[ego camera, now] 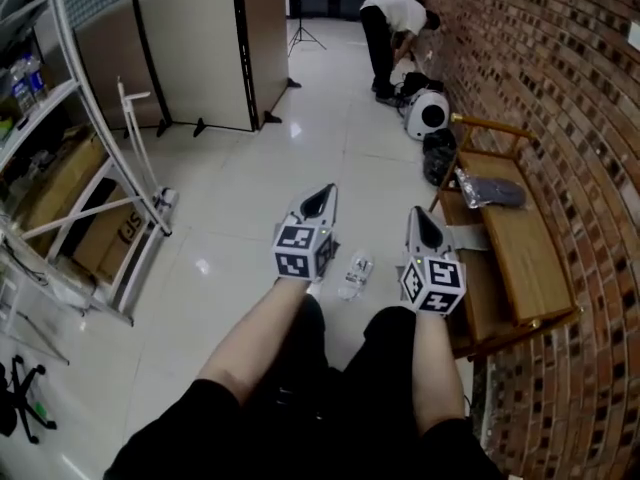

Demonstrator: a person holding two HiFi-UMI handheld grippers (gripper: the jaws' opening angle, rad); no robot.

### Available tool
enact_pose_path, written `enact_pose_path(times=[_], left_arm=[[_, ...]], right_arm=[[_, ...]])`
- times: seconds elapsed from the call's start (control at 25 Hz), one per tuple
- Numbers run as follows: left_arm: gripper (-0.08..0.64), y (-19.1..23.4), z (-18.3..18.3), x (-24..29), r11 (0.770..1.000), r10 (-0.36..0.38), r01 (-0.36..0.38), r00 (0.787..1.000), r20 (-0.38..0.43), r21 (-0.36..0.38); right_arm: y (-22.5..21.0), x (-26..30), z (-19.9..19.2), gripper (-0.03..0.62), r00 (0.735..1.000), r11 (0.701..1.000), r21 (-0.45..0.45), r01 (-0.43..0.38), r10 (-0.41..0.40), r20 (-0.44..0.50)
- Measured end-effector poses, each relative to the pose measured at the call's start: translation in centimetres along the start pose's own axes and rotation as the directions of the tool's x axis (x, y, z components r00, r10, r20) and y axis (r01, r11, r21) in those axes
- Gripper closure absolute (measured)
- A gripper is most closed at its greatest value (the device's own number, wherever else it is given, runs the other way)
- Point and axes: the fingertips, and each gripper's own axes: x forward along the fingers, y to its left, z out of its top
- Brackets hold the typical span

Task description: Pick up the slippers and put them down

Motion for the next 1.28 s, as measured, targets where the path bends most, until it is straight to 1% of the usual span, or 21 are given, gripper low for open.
enact_pose_path(times=[0.16,0.28,0.44,0.56,0.68,0.84,1.0,1.08,1.28], left_arm=[[0.558,-0.3,-0.4,-3.0,1.000,0.006,-0.006,1.000,-0.007,0.002],[0.557,-0.2,-0.9,-5.1,0.999,0.029,-0.029,1.000,-0.011,-0.019],[0.558,-0.2,-0.8,-8.1,0.998,0.055,-0.055,0.998,-0.002,-0.042],[0.558,-1.6,-0.9,-10.4,0.998,0.050,-0.050,0.999,-0.004,-0.042],[0.558,-3.4,-2.0,-12.5,0.999,0.042,-0.043,0.999,-0.023,-0.031],[0.557,-4.9,-2.9,-15.6,0.998,0.041,-0.042,0.999,-0.034,-0.037],[0.558,-6.0,-2.4,-18.6,0.998,0.054,-0.055,0.998,-0.013,-0.010],[0.558,-6.3,-2.1,-20.0,0.998,0.062,-0.062,0.998,-0.002,0.012],[0.557,-6.8,-1.8,-24.0,0.995,0.091,-0.092,0.996,0.022,0.046]], right_arm=[[0.4,-2.0,0.5,0.583,1.000,1.000,-0.008,-0.003,0.003,0.009],[0.0,-3.9,0.4,0.583,1.000,1.000,0.006,0.006,-0.006,0.005],[0.5,-7.1,-0.1,0.584,1.000,1.000,0.012,-0.002,0.002,0.001],[0.5,-9.8,-0.8,0.583,1.000,1.000,0.006,-0.008,0.008,-0.002],[0.5,-12.3,-1.6,0.583,1.000,1.000,0.014,-0.013,0.013,-0.019],[0.8,-15.3,-2.0,0.583,0.999,1.000,-0.003,-0.028,0.028,-0.021],[1.6,-18.0,-1.3,0.583,0.999,0.999,0.003,-0.051,0.051,0.003],[1.7,-19.2,-1.4,0.583,0.998,0.998,-0.005,-0.057,0.057,0.014],[2.7,-22.5,-2.0,0.583,0.996,0.996,0.014,-0.089,0.089,0.027]])
